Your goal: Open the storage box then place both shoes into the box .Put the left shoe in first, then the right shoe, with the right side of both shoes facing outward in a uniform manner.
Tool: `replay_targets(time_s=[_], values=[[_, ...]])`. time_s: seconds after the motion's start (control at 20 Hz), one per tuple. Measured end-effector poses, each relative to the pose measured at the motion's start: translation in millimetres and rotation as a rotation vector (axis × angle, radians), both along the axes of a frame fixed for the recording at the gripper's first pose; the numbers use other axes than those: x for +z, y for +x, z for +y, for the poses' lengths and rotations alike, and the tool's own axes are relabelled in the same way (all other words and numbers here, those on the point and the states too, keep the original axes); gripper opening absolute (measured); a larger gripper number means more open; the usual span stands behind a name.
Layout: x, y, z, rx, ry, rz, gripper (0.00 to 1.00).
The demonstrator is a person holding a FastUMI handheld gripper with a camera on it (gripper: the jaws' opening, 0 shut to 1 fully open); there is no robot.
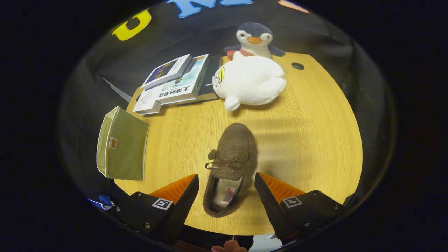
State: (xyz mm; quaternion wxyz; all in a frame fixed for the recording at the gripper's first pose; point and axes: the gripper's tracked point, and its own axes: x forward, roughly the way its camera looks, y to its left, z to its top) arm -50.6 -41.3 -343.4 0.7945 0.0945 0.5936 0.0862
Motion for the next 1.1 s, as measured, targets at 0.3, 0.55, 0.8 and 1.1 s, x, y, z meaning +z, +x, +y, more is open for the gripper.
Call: replay_targets(time_s=[0.3, 0.55, 0.8, 1.1], values=[[-44, -9, -16, -0.003, -0.039, 0.086, 0.97], [-71, 4, -19, -0.010, -0.104, 0.094, 0.95], [-81, 6, -19, -0.029, -0.136, 0.103, 0.38], [-72, 5, -25, -0.083, -0.131, 0.105, 0.00]])
